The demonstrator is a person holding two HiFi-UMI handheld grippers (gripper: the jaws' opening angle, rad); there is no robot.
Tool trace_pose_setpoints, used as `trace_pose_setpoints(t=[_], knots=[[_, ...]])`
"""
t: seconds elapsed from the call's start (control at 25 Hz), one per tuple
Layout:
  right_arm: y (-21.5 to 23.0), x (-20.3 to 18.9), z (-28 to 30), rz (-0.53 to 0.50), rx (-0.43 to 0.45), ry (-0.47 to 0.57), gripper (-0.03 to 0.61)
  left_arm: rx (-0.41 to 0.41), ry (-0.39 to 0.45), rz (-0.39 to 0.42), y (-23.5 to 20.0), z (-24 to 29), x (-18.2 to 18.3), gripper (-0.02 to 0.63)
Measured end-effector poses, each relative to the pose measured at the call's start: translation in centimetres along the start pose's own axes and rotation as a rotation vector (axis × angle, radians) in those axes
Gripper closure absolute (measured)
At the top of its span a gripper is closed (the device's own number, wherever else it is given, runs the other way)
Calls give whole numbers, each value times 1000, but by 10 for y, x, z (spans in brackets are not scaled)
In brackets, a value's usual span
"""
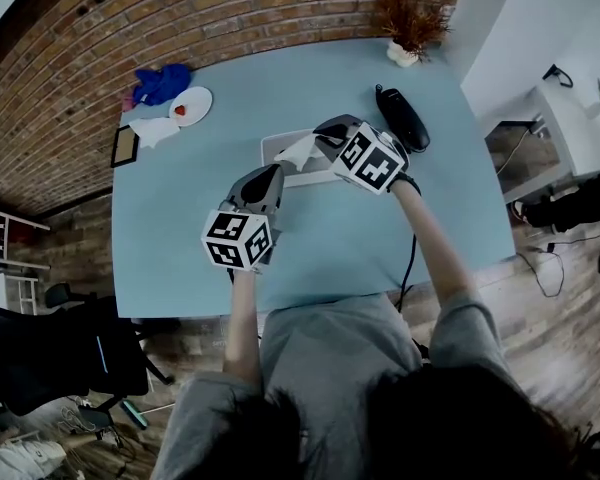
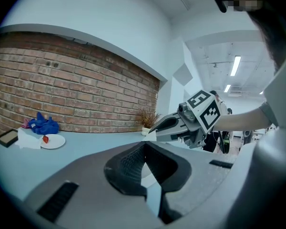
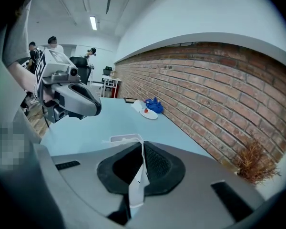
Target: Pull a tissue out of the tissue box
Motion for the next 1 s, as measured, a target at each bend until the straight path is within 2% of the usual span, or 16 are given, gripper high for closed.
trace_pose_setpoints(t=[0.68,0.88,1.0], knots=[[-10,-11,-33,181,-109,178,577,5,69,15,12,-10,6,611],[-11,-8,-54,278,-164,323,577,5,90,20,17,-15,8,611],[-11,-1,-63,285,-175,366,577,5,105,24,19,-18,10,611]])
Point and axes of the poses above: the fingertips, and each gripper's own axes: z forward along the fingers, y to its right, x out of its top, the point moved 10 cm from there along -z, backward along the fingers, and after that the axes turned 8 degrees about -z, right-handed, at the moved point
